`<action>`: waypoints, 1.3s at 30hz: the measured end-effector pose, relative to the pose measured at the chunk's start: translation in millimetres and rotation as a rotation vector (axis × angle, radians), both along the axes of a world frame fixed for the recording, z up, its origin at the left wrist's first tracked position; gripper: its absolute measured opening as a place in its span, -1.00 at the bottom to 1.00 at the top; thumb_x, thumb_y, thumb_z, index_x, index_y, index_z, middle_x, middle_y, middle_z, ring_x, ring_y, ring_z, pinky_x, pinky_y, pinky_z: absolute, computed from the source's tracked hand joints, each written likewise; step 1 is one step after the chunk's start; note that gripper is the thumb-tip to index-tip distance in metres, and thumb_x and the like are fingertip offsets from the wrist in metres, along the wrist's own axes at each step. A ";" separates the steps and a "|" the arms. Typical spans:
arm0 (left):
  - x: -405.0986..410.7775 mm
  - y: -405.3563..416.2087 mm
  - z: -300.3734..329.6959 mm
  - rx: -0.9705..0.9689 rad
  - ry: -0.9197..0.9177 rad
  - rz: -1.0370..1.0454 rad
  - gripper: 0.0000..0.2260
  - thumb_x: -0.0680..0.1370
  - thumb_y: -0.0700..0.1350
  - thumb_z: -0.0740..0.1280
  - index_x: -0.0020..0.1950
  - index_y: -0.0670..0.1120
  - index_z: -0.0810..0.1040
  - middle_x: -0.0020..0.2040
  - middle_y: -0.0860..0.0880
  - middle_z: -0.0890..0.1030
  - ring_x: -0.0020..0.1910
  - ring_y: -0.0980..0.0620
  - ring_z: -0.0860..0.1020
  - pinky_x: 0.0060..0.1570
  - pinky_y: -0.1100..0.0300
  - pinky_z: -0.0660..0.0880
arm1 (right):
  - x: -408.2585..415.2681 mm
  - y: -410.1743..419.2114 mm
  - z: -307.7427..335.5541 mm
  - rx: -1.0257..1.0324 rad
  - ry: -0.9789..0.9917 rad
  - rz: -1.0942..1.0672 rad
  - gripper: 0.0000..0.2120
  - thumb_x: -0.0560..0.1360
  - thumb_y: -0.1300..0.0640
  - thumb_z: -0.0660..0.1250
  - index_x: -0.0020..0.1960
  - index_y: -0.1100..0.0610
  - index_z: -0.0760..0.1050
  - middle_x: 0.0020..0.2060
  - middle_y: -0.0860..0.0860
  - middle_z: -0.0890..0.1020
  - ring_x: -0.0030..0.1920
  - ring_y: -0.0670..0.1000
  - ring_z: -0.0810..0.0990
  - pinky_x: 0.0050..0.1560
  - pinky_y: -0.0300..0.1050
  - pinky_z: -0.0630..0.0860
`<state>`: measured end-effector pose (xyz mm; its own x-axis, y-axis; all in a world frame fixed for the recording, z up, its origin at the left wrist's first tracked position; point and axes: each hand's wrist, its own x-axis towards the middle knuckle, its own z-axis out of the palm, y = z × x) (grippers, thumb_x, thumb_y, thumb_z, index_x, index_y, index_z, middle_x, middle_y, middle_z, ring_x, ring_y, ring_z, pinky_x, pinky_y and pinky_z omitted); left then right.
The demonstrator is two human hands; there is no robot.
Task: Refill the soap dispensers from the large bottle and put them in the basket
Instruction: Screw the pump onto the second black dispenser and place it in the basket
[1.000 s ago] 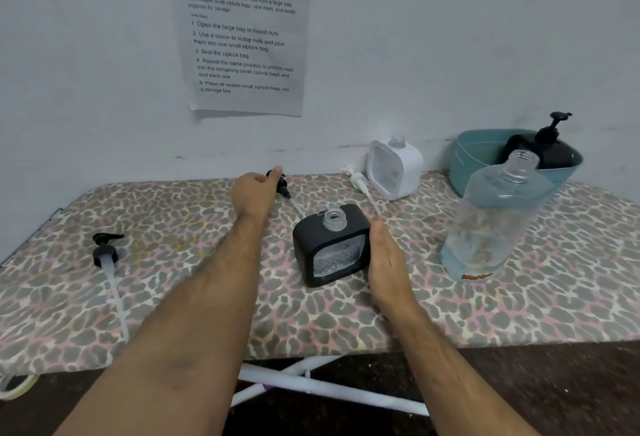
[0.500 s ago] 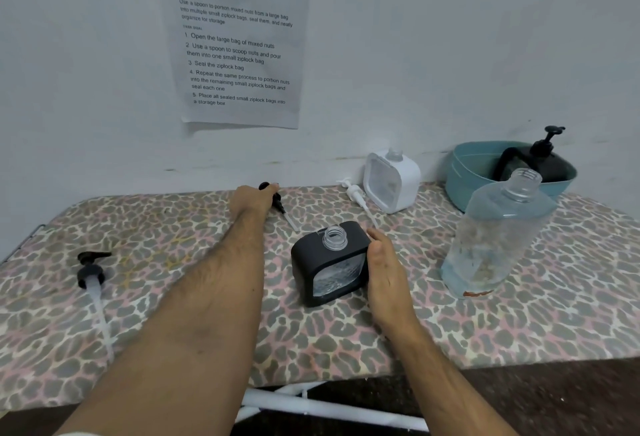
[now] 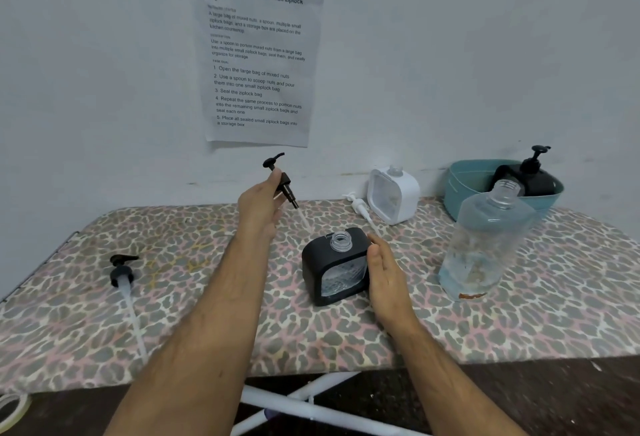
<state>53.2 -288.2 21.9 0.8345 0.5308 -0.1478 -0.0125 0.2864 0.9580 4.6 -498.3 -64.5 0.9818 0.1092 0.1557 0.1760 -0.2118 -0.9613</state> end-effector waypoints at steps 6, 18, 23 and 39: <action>-29.6 -21.8 37.2 0.045 -0.180 -0.013 -0.85 0.58 0.03 0.38 -0.10 0.00 0.66 -0.03 0.07 0.70 0.06 0.09 0.64 0.24 0.05 0.44 | -5.0 0.3 6.7 -0.009 0.014 0.013 -0.38 0.56 -0.28 -0.05 0.49 0.00 0.34 0.30 -0.21 0.44 0.25 -0.27 0.39 0.08 -0.63 0.17; -66.9 -67.3 41.3 0.159 -0.302 -0.045 -0.94 0.57 -0.09 0.40 -0.01 -0.05 0.64 -0.16 0.11 0.72 -0.16 0.26 0.65 0.02 0.28 0.49 | -12.3 -0.3 13.6 0.012 0.036 0.007 -0.53 0.69 -0.06 0.02 0.39 0.21 0.45 0.16 0.01 0.54 0.02 -0.17 0.43 -0.08 -0.60 0.25; -76.7 -77.2 25.5 0.197 -0.346 -0.072 -0.83 0.55 -0.20 0.41 0.13 -0.18 0.60 -0.04 -0.06 0.72 -0.08 0.17 0.68 -0.11 0.42 0.52 | -13.7 -1.4 13.3 0.005 0.046 0.021 -0.53 0.69 -0.03 0.03 0.37 0.27 0.45 0.31 0.18 0.54 0.24 0.04 0.49 -0.04 -0.49 0.29; -80.4 -84.6 -0.4 0.247 -0.348 -0.193 -0.88 0.56 -0.23 0.38 0.08 -0.08 0.58 -0.08 0.01 0.74 -0.02 0.10 0.69 -0.03 0.34 0.55 | -8.5 -0.5 8.6 0.064 0.026 0.030 -0.79 0.67 -0.08 0.05 0.10 -0.09 0.45 -0.12 -0.32 0.52 -0.12 -0.49 0.50 -0.13 -0.61 0.33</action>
